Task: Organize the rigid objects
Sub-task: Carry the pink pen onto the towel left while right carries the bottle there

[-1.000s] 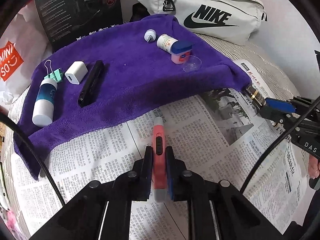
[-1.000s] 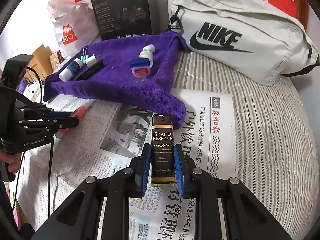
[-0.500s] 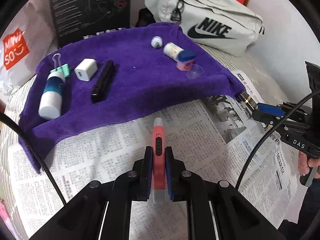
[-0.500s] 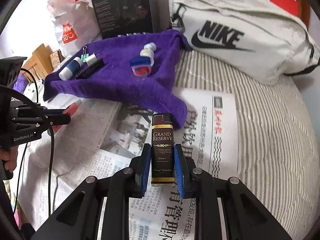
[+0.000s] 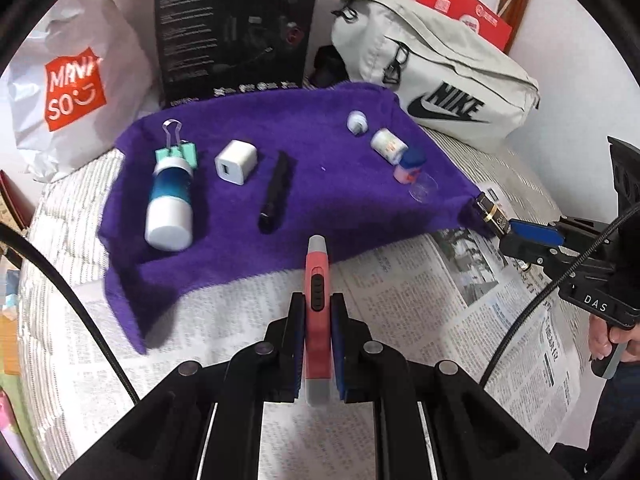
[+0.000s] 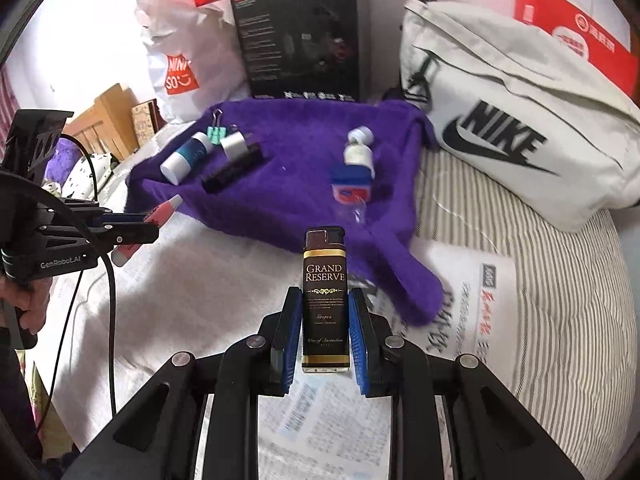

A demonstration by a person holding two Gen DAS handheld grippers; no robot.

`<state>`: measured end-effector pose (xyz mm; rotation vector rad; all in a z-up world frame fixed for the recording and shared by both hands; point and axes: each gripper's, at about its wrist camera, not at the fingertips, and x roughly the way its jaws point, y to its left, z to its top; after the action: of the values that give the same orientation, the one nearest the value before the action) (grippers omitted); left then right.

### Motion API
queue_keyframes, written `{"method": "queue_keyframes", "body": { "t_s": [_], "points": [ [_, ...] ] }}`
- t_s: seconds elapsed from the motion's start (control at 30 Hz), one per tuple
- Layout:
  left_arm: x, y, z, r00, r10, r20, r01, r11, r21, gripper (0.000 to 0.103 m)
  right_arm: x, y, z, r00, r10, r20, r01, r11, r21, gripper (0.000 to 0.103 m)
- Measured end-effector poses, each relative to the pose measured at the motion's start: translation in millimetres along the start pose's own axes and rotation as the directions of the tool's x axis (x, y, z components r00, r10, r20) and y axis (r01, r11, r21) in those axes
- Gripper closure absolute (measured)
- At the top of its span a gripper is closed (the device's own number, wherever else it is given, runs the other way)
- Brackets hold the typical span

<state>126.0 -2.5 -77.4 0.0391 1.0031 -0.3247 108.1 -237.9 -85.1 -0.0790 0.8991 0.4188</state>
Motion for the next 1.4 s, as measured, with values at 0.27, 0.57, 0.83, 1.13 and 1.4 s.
{"method": "queue_keyframes", "body": {
  "t_s": [0.27, 0.57, 0.83, 1.13, 1.4],
  "points": [
    [-3.8, 19.5, 17.8, 1.0, 0.003, 0.018, -0.003, 1.0, -0.024, 0.091, 4.9, 3.8, 22.1, 1.0, 0.017, 0.012, -0.017, 1.0, -0.005, 0.08],
    [0.2, 32.3, 34.8, 1.0, 0.005, 0.023, -0.004, 0.999, -0.034, 0.091, 13.3, 2.4, 44.9, 1.0, 0.019, 0.019, -0.019, 1.0, -0.001, 0.08],
    [3.4, 38.8, 42.6, 1.0, 0.0, 0.025, 0.001, 0.999, -0.043, 0.091, 30.0, 9.2, 62.7, 1.0, 0.026, 0.007, -0.026, 1.0, -0.015, 0.08],
    [9.0, 46.8, 50.9, 1.0, -0.001, 0.022, 0.002, 0.999, -0.049, 0.091, 44.1, 16.1, 72.9, 0.999, 0.033, -0.008, -0.033, 0.999, -0.015, 0.08],
    [11.9, 49.2, 57.7, 1.0, -0.004, 0.019, 0.005, 0.999, -0.044, 0.091, 52.2, 16.8, 79.5, 0.999, 0.035, -0.015, -0.035, 0.999, -0.012, 0.08]
  ]
}}
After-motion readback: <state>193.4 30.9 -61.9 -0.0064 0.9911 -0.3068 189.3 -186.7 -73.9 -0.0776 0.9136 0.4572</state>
